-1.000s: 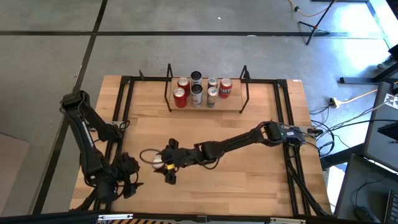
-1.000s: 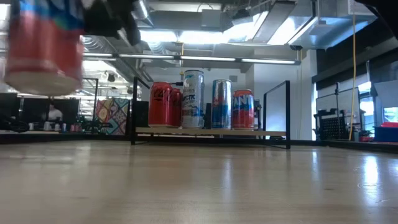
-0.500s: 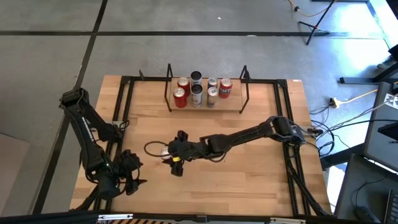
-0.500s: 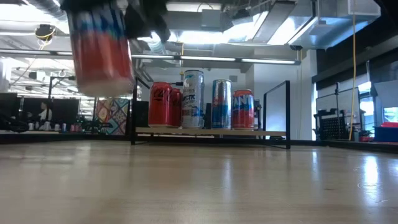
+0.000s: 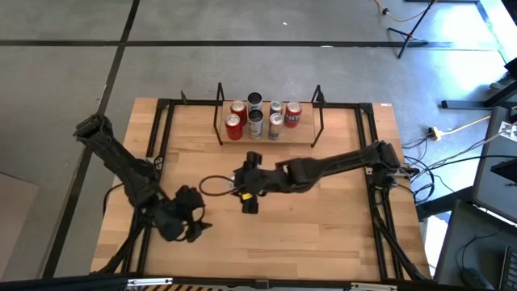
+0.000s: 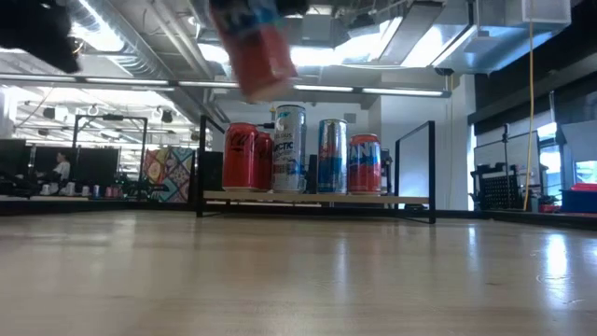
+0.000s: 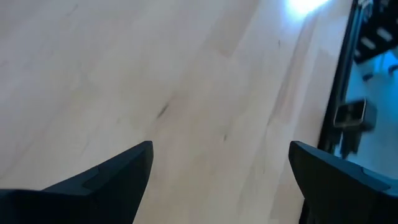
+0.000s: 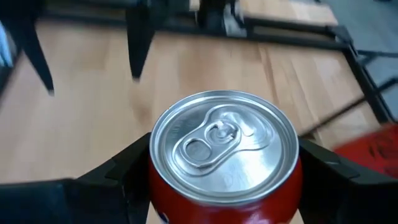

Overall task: Place canned beverage on shelf
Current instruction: Put the orange soda can on the shelf and align it with the other orange soda can

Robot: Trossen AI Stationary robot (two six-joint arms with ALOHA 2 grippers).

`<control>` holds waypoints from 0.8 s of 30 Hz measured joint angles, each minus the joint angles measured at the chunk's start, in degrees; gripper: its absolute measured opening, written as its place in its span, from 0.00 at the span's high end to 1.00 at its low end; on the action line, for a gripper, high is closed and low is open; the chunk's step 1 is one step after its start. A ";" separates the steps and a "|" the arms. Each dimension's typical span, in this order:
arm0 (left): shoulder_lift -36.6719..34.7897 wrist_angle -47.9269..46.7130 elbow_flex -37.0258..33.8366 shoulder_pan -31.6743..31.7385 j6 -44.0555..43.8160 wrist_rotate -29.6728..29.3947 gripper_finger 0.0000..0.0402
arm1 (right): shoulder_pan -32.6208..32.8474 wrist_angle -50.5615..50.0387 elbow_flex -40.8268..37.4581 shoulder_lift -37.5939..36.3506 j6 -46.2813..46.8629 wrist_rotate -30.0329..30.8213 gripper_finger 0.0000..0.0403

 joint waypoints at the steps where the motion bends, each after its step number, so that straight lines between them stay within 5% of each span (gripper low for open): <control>1: -0.02 0.69 0.00 1.24 0.34 0.35 0.09 | 0.00 -2.13 -0.02 -0.36 -0.52 0.54 0.31; 7: 0.00 5.10 0.00 7.16 3.37 3.31 0.09 | -0.97 -15.78 -1.43 -4.67 -0.44 4.65 0.31; 12: 0.00 7.63 0.00 10.45 4.93 4.19 0.09 | -2.64 -16.01 -12.75 -12.97 -0.71 6.12 0.31; 19: 0.00 7.71 0.00 13.91 5.28 4.39 0.09 | -7.07 -6.39 -33.61 -30.67 -0.38 5.13 0.31; 24: 0.00 7.66 0.00 15.62 5.31 5.92 0.09 | -13.05 2.10 -40.29 -41.25 -0.63 -3.27 0.31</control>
